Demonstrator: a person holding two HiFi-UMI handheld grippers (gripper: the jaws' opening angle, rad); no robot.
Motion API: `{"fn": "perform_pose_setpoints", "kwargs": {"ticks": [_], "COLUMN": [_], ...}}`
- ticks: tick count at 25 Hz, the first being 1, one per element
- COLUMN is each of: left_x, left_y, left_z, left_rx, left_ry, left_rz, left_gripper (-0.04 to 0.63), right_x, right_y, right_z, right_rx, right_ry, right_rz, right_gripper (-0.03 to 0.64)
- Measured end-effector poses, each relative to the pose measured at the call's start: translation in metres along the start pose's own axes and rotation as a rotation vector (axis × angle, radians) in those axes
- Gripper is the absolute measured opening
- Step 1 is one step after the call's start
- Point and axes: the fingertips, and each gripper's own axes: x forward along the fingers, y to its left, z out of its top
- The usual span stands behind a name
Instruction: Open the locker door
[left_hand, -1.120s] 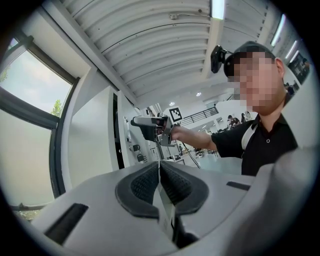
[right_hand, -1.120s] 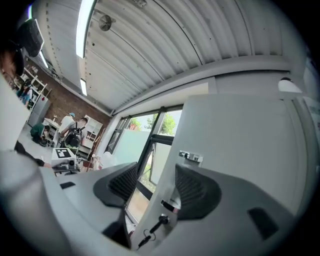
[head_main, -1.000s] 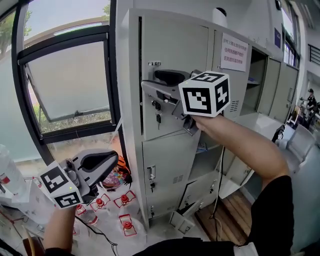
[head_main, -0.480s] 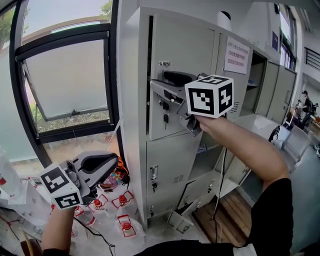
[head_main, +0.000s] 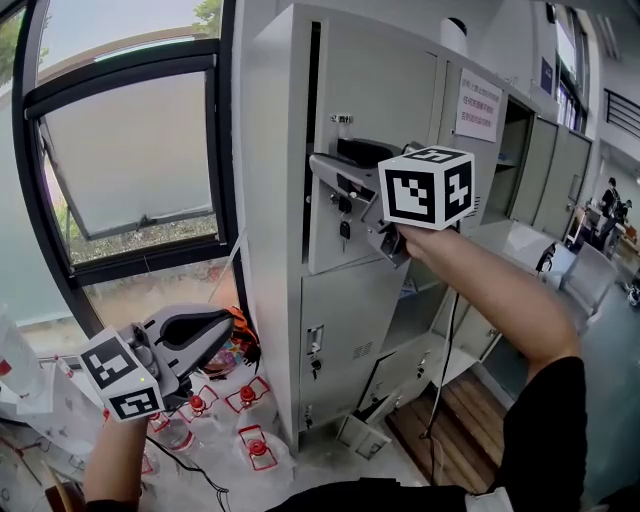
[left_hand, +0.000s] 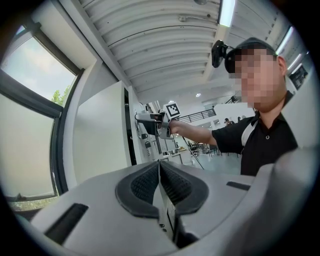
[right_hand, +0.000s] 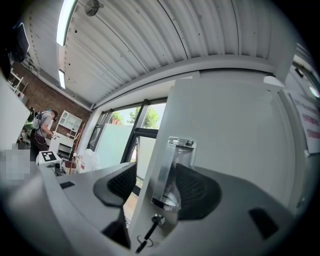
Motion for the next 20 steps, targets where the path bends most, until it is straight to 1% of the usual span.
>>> {"fn": "perform_pose_setpoints", "kwargs": {"ticks": [2, 4, 6, 12, 16, 20], "left_x": [-0.003, -0.003, -0.002, -0.002, -0.005, -0.007], "left_y": [0.000, -0.004, -0.008, -0.011, -0.011, -0.011], "left_z": [-0.004, -0.009, -0.011, -0.016, -0.019, -0.020], "left_rx": [0.042, 0.081, 0.093, 0.086, 0.062, 0.064], "left_ry": [0.026, 0.050, 0.057, 0.050, 0.043, 0.046], "left_rz": [0.015, 0.013, -0.003, -0.030, -0.036, -0.028], "left_gripper": [0.020, 0.020, 0.020, 0.020, 0.020, 0.020], "right_x": [0.001, 0.002, 0.004, 0.006, 0.004, 0.002], "right_y": [-0.001, -0.001, 0.000, -0.006, -0.006, -0.004], "right_z": [-0.002, -0.005, -0.008, -0.008, -0.009, -0.008], "right_rx": [-0.006, -0.014, -0.022, -0.039, -0.036, -0.031], "right_ry": [0.001, 0.006, 0.014, 0.014, 0.017, 0.014], "right_rz": [-0.012, -0.022, -0.027, -0.063, -0.060, -0.045], "right_gripper": [0.238, 0.236, 0.225, 0.144, 0.137, 0.135]}}
